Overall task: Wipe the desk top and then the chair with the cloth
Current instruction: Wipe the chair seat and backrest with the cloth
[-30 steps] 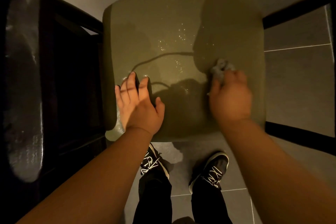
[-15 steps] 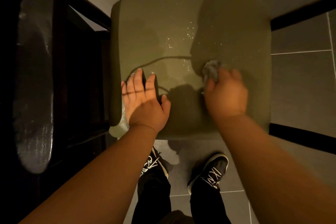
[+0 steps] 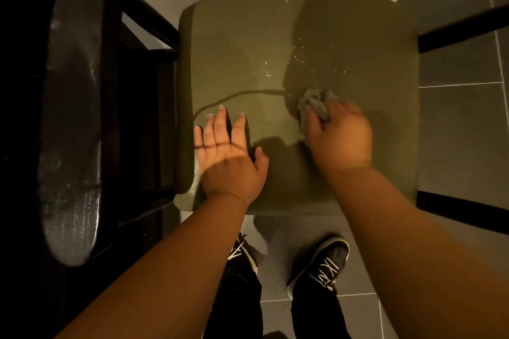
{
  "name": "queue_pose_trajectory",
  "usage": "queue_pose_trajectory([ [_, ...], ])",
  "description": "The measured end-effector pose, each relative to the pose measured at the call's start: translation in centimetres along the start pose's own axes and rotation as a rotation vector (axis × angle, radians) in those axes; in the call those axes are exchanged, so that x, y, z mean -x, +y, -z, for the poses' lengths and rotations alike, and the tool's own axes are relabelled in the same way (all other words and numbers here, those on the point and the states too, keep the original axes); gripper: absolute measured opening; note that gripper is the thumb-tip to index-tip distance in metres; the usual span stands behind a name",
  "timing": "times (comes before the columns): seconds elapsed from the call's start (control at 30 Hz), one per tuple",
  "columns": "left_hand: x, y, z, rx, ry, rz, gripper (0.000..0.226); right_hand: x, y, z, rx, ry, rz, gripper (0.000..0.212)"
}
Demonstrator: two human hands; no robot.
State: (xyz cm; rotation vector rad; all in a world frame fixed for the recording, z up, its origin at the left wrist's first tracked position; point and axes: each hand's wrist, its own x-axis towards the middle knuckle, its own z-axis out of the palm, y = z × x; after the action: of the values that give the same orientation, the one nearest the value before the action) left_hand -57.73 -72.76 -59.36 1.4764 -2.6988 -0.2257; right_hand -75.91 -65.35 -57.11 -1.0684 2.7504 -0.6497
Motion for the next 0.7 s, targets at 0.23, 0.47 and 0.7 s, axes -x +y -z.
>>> queue_pose_trajectory([
  [0.23,-0.2,-0.2,0.3,0.042,-0.028,-0.012,0.073,0.9,-4.1,-1.6,-0.015,-0.172,0.156,0.040],
  [0.47,-0.9,-1.1,0.8,0.107,0.042,-0.030,0.062,-1.4,-2.8,0.3,0.063,-0.116,-0.009,0.035],
  [0.7,-4.0,-1.8,0.5,0.065,0.066,0.110,0.068,-1.9,-6.1,-1.5,0.071,-0.328,0.165,0.036],
])
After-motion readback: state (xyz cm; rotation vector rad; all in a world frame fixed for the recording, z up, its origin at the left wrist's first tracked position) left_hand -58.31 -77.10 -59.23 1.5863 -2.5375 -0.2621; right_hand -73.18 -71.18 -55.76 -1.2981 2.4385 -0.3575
